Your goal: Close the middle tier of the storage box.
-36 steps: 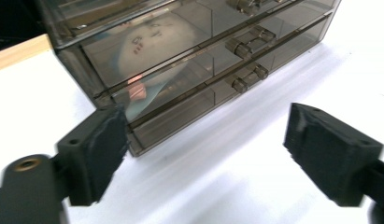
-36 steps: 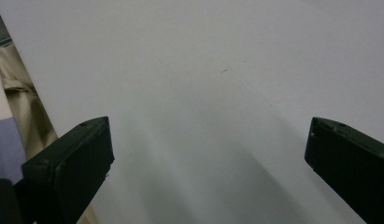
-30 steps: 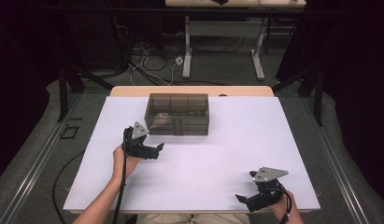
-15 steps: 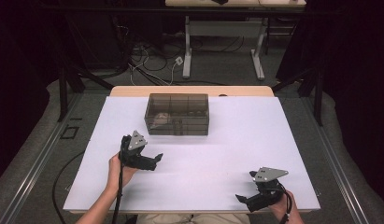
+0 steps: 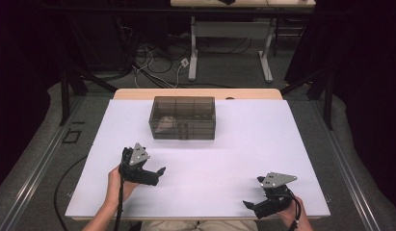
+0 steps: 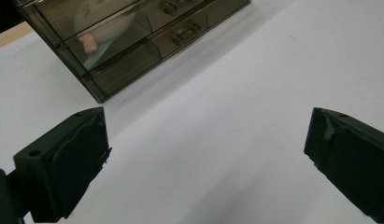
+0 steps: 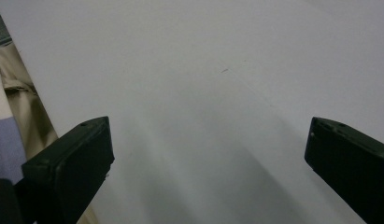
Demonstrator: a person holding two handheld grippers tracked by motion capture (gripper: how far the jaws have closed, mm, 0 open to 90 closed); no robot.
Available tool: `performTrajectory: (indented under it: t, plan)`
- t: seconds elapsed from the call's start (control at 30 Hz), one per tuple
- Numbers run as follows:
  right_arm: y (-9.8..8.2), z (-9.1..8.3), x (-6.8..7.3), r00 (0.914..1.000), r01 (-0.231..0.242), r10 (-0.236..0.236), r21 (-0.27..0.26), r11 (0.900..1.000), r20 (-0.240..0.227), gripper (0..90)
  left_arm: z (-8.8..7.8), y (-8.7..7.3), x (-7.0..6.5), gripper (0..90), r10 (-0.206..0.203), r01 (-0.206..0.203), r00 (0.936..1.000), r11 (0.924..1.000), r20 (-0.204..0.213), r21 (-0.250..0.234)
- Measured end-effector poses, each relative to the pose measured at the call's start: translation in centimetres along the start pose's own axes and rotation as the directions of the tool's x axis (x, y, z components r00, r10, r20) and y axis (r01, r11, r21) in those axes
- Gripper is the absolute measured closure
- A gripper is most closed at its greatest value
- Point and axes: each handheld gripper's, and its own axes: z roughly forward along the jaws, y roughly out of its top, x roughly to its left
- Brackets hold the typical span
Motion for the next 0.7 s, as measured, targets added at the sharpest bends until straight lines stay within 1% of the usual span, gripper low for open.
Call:
performTrajectory:
  t: [0.03, 0.07, 0.1, 0.13, 0.17, 0.2, 0.27, 0.3, 0.37, 0.43, 0.47, 0.5, 0.53, 0.7]
  plan:
    - [0.0, 0.0, 0.1, 1.0000, -0.007, 0.007, 0.002, 1.000, 0.000, 0.8, -0.1, -0.1, -0.2, 0.2, -0.002, 0.002, 1.0000, 1.0000, 0.002, -0.003]
    - [0.0, 0.0, 0.0, 1.0000, -0.001, 0.001, 0.003, 1.000, 0.001, 0.8, -0.2, -0.1, -0.3, 0.2, -0.002, 0.002, 1.0000, 1.0000, 0.005, -0.003]
    - [0.0, 0.0, 0.0, 1.0000, 0.000, 0.000, 0.002, 1.000, 0.002, 0.8, -0.3, -0.2, -0.5, 0.2, 0.008, -0.008, 1.0000, 1.0000, 0.005, -0.001]
    - [0.0, 0.0, 0.0, 1.0000, 0.000, 0.000, 0.002, 1.000, 0.002, 0.8, -0.4, -0.3, -0.6, 0.2, 0.004, -0.004, 0.9999, 1.0000, 0.010, 0.001]
    - [0.0, 0.0, 0.0, 1.0000, -0.002, 0.002, 0.003, 1.000, 0.003, 0.8, -0.5, -0.3, -0.8, 0.2, 0.008, -0.008, 0.9999, 1.0000, 0.008, -0.001]
    - [0.0, 0.0, 0.0, 1.0000, 0.000, 0.000, 0.002, 1.000, 0.001, 0.8, -0.6, -0.4, -0.8, 0.2, 0.014, -0.014, 0.9999, 0.9999, 0.009, 0.002]
    - [0.0, 0.0, 0.0, 1.0000, -0.001, 0.001, 0.003, 1.000, 0.001, 0.8, -0.8, -0.6, -1.0, 0.2, 0.011, -0.011, 0.9999, 0.9999, 0.010, 0.007]
    - [0.0, 0.0, 0.0, 1.0000, -0.001, 0.001, 0.003, 1.000, 0.002, 0.8, -0.9, -0.7, -0.9, 0.2, 0.018, -0.019, 0.9998, 0.9998, 0.008, 0.008]
    - [0.0, 0.0, 0.0, 1.0000, 0.000, 0.000, 0.002, 1.000, 0.002, 0.8, -1.1, -1.1, -0.9, 0.2, 0.005, -0.005, 0.9999, 1.0000, 0.010, 0.007]
    - [0.0, 0.0, 0.0, 1.0000, -0.002, 0.002, 0.003, 1.000, 0.002, 0.8, -1.3, -1.2, -0.9, 0.2, 0.007, -0.007, 1.0000, 0.9999, 0.006, 0.008]
    - [0.0, 0.1, 0.0, 1.0000, -0.006, 0.006, -0.004, 1.000, 0.005, 0.8, -1.4, -1.3, -1.0, 0.2, -0.003, 0.003, 1.0000, 1.0000, 0.006, 0.006]
    - [0.0, 0.1, 0.1, 1.0000, -0.006, 0.006, -0.003, 1.000, 0.004, 0.8, -1.5, -1.4, -1.0, 0.2, -0.002, 0.002, 1.0000, 1.0000, 0.001, 0.001]
    - [0.0, 0.1, 0.0, 1.0000, -0.003, 0.003, -0.005, 1.000, 0.003, 0.8, -1.7, -1.5, -1.1, 0.2, -0.010, 0.010, 0.9999, 1.0000, 0.006, -0.001]
    - [0.0, 0.1, 0.0, 1.0000, -0.005, 0.005, -0.002, 1.000, 0.005, 0.9, -2.2, -1.7, -1.7, 0.2, 0.000, 0.000, 0.9999, 1.0000, 0.012, -0.009]
